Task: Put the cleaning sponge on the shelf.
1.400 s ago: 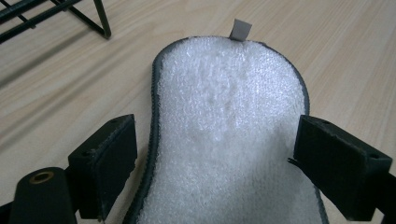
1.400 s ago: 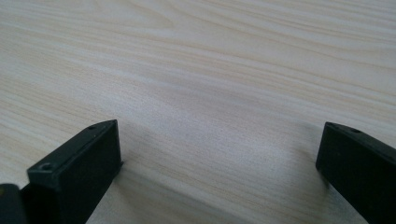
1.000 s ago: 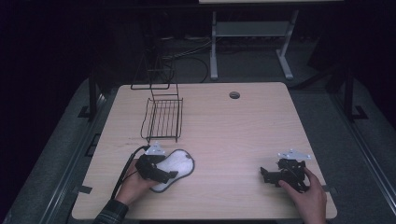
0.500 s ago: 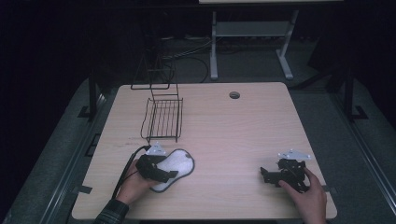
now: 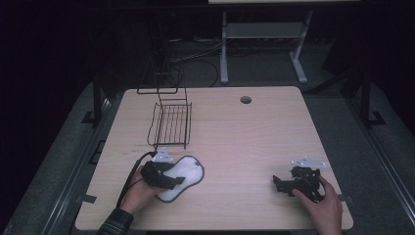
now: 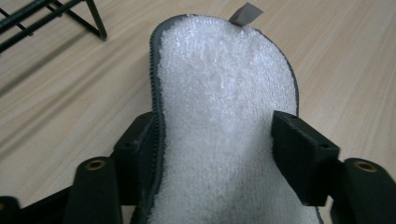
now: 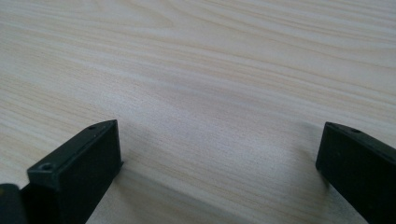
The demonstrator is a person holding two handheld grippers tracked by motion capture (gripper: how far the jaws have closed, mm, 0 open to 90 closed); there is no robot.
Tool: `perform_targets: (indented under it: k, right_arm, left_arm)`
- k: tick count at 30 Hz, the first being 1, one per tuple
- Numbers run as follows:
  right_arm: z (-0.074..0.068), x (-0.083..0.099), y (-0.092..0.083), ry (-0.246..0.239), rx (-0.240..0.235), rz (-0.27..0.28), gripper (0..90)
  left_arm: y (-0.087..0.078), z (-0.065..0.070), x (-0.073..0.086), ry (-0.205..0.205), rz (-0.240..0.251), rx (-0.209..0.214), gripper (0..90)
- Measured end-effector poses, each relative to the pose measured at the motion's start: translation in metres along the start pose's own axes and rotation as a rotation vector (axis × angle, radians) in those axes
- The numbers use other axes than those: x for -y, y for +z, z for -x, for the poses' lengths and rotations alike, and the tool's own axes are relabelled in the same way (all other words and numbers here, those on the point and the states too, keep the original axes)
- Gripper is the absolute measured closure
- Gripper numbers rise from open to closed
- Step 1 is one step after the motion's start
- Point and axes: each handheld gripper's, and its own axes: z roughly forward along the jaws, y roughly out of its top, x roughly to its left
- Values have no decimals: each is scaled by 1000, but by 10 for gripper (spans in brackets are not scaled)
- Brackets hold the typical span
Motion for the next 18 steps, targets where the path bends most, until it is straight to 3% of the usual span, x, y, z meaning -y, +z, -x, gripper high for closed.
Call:
perform_targets:
  k: [1,18]
  right_arm:
    - [0,0,0,0,0,0,0]
    - [0,0,0,0,0,0,0]
  left_arm:
    - [-2,-1,0,0,7,2,413]
    - [-15,-3,-3,-29,83,57,618]
